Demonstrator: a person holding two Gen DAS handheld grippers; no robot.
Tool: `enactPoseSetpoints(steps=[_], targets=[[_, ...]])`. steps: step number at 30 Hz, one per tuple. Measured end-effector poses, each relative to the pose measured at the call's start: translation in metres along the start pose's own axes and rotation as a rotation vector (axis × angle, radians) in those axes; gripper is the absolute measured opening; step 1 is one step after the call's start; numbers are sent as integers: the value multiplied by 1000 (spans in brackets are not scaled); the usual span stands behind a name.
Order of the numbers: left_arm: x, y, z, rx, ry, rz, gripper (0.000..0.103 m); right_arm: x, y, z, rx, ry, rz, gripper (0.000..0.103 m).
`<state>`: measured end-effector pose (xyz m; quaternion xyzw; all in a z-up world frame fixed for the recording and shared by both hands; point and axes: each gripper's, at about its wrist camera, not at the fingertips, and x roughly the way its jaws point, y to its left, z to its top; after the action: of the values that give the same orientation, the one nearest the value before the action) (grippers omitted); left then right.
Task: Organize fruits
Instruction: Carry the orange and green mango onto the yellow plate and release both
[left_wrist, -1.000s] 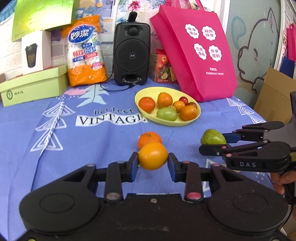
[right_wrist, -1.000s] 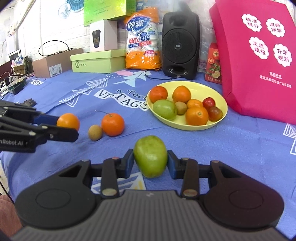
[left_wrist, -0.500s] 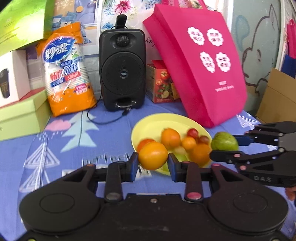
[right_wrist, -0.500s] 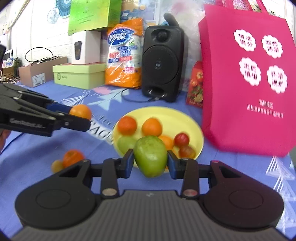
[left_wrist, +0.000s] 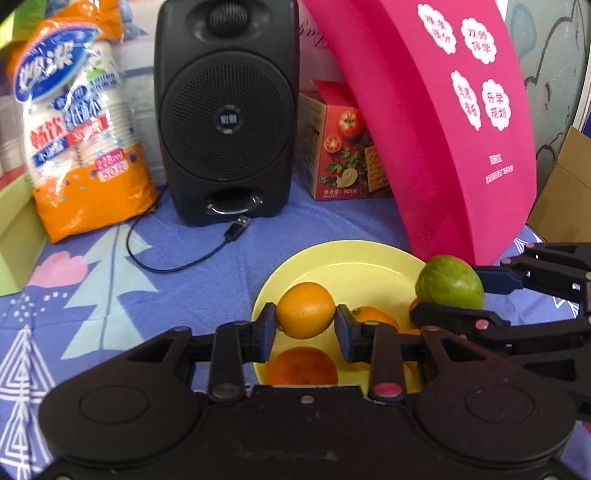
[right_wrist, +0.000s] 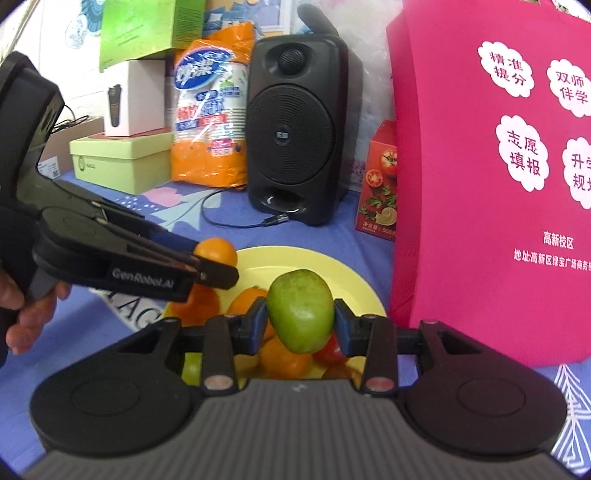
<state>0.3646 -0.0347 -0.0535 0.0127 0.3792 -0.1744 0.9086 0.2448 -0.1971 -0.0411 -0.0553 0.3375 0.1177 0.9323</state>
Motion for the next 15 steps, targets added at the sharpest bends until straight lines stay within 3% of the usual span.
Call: enactPoseSetpoints(steps=[2,4,6,8,11,15], targets=[[7,2,1,-12,13,5,39,7,-3,2,1,10,2,37],[7,4,0,-21,1,26,63,14,-5,3,1,20,-1,37],[1,6,-1,-26,-9,43,71,18,-6,3,3,21,-8,41],[-9,7,-4,-8,-21,56,71,21,-7,4,11,24,-12,47],[-28,8,-11,16,-36,78,71,17,-6,3,3,20,-16,47],[-59,5,-26,36,-70,95,79,1,-2,-1,1,3,-17,48]])
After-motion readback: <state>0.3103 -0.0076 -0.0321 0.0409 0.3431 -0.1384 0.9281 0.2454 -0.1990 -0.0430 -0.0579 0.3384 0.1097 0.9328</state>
